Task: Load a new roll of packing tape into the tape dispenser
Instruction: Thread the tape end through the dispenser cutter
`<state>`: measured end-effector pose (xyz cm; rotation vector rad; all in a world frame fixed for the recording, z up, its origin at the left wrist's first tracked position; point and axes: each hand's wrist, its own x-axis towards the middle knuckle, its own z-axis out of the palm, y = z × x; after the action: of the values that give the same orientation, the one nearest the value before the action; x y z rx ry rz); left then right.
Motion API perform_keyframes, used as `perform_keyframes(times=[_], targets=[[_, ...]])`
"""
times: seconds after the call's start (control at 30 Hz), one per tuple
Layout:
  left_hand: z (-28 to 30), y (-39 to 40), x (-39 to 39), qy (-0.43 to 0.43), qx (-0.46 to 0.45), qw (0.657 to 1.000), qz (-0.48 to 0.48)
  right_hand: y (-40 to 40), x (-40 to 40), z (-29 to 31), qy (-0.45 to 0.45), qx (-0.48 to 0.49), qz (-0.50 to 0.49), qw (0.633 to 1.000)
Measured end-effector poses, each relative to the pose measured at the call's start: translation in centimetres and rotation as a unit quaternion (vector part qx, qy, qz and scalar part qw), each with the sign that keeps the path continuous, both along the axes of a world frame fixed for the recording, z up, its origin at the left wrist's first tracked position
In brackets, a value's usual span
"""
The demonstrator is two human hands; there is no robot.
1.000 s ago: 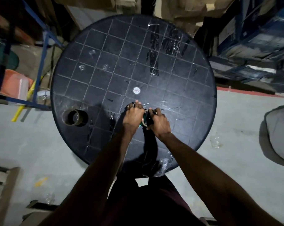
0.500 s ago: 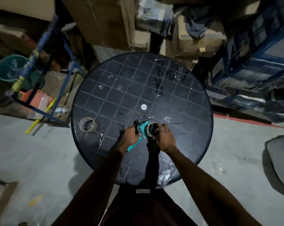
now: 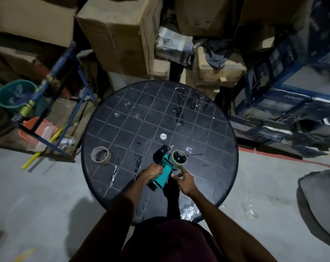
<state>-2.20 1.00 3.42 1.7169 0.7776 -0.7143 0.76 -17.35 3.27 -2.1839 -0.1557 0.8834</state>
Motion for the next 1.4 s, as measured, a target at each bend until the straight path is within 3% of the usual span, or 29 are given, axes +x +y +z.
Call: perform_keyframes(times=[0.13,0.33,0.43,0.5,0.6,0.73,0.9,1.07,1.4], targets=[[2.4,-1.5,-0.7,0.006,-0.112,0.986,0.126,1.8,1.3,0.2,0.053,0.046,-0.057,0.996],[2.9,-2.1,-1.2,-0.013,-0.16,0.973,0.164,2.7,3.1,1.4,0.129,0.053,-0.109,0.984],[2.5,-2.4,-1.3,-0.02,-0.111,0.977,0.181,2.5,2.7,1.5,0.101,0.015,-0.092,0.99],[1.6,-2.2,-1.3,-0.058,-0.025,0.977,0.205,2.1,2.1,1.4,0.058,-0.005,-0.078,0.995],[1.5,-1.9,-1.4,-0.146,0.126,0.95,0.244,1.1,1.6,1.3,-0.018,-0.072,-0.018,0.997],[3.1,-1.4,-0.2,-0.232,0.24,0.937,0.103,0.3,1.3,2.0,-0.106,-0.094,0.034,0.989],[5.8,-0.7,3.8,-0.256,0.319,0.906,-0.11,0.5,0.9,3.3,-0.203,-0.049,0.06,0.976],[7.5,0.7,6.4,-0.251,0.355,0.882,-0.18,-0.2,0.8,4.5,-0.241,-0.021,0.034,0.97],[8.7,0.0,7.5,-0.259,0.415,0.842,-0.226,-0.5,0.8,5.8,-0.286,0.019,0.059,0.956]])
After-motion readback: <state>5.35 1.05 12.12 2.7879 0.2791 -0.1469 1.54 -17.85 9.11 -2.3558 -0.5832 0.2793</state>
